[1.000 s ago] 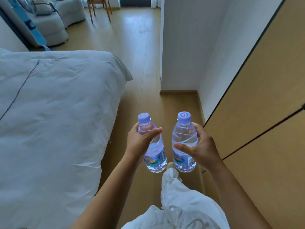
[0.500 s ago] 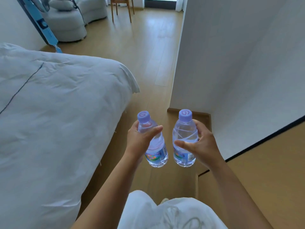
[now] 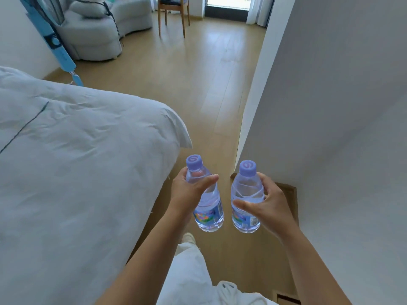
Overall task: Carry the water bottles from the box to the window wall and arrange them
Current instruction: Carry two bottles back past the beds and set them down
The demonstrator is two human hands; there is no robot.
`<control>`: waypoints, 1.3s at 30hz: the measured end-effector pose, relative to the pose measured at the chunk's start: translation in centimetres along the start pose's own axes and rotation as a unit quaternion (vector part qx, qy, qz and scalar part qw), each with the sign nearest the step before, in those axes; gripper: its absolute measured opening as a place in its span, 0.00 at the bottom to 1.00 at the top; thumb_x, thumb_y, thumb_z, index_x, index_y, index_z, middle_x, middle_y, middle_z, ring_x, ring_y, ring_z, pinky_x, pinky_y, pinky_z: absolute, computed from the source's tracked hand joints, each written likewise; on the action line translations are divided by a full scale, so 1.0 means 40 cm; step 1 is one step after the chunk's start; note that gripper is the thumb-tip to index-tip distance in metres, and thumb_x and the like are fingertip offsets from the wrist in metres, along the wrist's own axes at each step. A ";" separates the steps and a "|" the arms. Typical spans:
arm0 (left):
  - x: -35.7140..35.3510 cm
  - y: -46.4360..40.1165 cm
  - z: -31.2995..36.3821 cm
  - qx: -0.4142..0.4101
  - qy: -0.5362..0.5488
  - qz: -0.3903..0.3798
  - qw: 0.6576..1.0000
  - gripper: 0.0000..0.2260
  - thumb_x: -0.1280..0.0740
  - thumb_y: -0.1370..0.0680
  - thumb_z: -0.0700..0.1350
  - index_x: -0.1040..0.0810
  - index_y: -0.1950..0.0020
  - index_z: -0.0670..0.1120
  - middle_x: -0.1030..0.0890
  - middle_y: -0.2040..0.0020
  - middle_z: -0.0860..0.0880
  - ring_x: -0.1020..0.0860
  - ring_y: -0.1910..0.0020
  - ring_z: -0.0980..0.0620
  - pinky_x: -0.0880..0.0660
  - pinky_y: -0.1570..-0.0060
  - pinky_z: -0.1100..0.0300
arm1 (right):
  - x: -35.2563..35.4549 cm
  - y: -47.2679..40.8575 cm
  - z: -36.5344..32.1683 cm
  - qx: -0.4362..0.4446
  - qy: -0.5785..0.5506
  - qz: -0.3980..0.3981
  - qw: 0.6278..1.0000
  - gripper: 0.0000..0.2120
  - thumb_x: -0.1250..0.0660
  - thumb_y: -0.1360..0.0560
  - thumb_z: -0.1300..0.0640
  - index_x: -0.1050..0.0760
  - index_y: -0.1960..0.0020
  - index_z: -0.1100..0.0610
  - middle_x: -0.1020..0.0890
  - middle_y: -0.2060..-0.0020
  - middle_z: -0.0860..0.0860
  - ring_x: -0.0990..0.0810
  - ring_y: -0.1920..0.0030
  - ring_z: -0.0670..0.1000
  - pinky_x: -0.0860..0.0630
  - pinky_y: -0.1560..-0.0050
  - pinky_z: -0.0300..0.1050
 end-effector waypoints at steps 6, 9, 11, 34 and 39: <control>0.012 -0.277 0.161 -0.014 -0.033 -0.012 0.999 0.11 0.22 0.35 0.44 0.21 0.58 0.46 0.19 0.66 0.51 0.20 0.65 0.53 0.24 0.60 0.59 | -0.045 -0.287 -0.070 -0.002 -0.031 0.036 0.999 0.25 0.20 0.39 0.60 0.26 0.46 0.50 0.17 0.54 0.47 0.18 0.55 0.45 0.20 0.52 0.44; 0.022 -0.383 0.206 -0.018 -0.047 -0.007 0.999 0.09 0.23 0.33 0.43 0.22 0.57 0.46 0.19 0.63 0.50 0.20 0.64 0.55 0.23 0.60 0.61 | -0.064 -0.394 -0.084 -0.003 -0.041 0.050 0.998 0.27 0.20 0.39 0.60 0.27 0.45 0.49 0.18 0.53 0.47 0.18 0.54 0.45 0.21 0.53 0.39; 0.024 -0.444 0.220 -0.016 -0.047 -0.007 0.999 0.09 0.24 0.32 0.43 0.22 0.56 0.47 0.19 0.63 0.51 0.21 0.67 0.59 0.23 0.64 0.66 | -0.078 -0.459 -0.082 -0.010 -0.042 0.045 0.998 0.27 0.20 0.39 0.59 0.27 0.44 0.49 0.18 0.53 0.47 0.18 0.53 0.46 0.21 0.53 0.41; -0.261 -1.402 0.507 0.001 -0.073 0.015 0.997 0.13 0.24 0.32 0.44 0.22 0.52 0.42 0.20 0.62 0.50 0.21 0.65 0.56 0.26 0.64 0.66 | 0.022 -1.568 -0.117 0.015 -0.011 0.000 1.000 0.25 0.20 0.42 0.56 0.27 0.49 0.46 0.19 0.57 0.44 0.19 0.57 0.45 0.21 0.53 0.45; -0.316 -1.599 0.539 0.017 -0.049 0.008 0.999 0.13 0.23 0.32 0.44 0.23 0.53 0.42 0.20 0.62 0.49 0.21 0.63 0.53 0.24 0.60 0.60 | 0.045 -1.751 -0.102 0.005 0.001 -0.011 1.000 0.24 0.20 0.40 0.58 0.27 0.51 0.44 0.19 0.58 0.39 0.19 0.57 0.42 0.23 0.58 0.36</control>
Point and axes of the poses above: each hand's wrist, its own y-axis away from the middle knuckle, its own x-axis out of the back of the hand, z = x × y, the point moved 8 cm from there along -y, towards the middle knuckle
